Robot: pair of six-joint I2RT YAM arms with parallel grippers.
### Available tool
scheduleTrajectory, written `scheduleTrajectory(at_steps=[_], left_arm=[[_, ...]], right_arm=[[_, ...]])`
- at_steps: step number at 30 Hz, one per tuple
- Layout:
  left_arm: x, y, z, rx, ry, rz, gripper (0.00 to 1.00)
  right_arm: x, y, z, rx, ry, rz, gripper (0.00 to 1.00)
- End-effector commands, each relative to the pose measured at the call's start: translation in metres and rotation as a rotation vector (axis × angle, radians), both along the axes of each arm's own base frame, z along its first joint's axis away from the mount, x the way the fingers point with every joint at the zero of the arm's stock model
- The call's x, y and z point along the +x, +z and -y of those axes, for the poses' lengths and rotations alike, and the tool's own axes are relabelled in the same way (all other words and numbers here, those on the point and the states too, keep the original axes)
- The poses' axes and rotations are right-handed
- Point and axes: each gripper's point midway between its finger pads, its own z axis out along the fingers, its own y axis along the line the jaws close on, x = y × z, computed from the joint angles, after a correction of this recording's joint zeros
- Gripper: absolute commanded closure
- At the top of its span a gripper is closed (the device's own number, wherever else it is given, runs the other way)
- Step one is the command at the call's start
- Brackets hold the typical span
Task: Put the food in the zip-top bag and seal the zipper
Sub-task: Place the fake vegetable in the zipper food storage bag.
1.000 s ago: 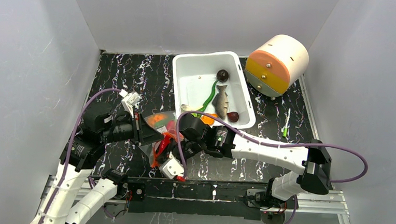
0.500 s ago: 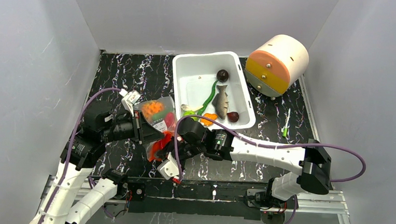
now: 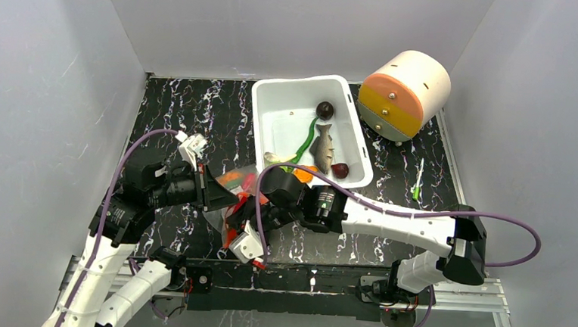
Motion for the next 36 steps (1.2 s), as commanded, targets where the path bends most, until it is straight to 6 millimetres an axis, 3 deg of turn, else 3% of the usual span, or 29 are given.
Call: scheduleTrajectory(at_steps=[1, 8, 12, 19, 22, 29, 36], left_arm=[[-0.015, 0.024, 0.006, -0.075, -0.062, 0.001, 1.00], [-0.019, 0.037, 0.009, -0.123, -0.066, -0.011, 1.00], [-0.018, 0.040, 0.009, -0.131, -0.057, -0.014, 1.00], [-0.008, 0.042, 0.007, -0.122, 0.004, -0.011, 1.00], [-0.004, 0.040, 0.005, -0.112, 0.037, -0.015, 1.00], [0.007, 0.031, 0.002, -0.074, 0.081, -0.027, 1.00], [0.013, 0.026, 0.001, -0.065, 0.099, -0.023, 1.00]], right_arm=[[0.031, 0.016, 0.000, 0.074, -0.119, 0.131, 1.00], [0.037, -0.008, 0.005, 0.041, -0.138, 0.159, 0.97], [0.037, 0.000, 0.003, 0.076, -0.152, 0.147, 0.89], [0.027, 0.006, 0.004, 0.012, -0.215, -0.062, 0.76], [0.018, 0.018, 0.009, 0.082, -0.231, -0.161, 0.63], [0.012, 0.033, 0.020, 0.085, -0.297, -0.296, 0.51], [-0.016, 0.087, 0.041, 0.191, -0.209, -0.393, 0.48]])
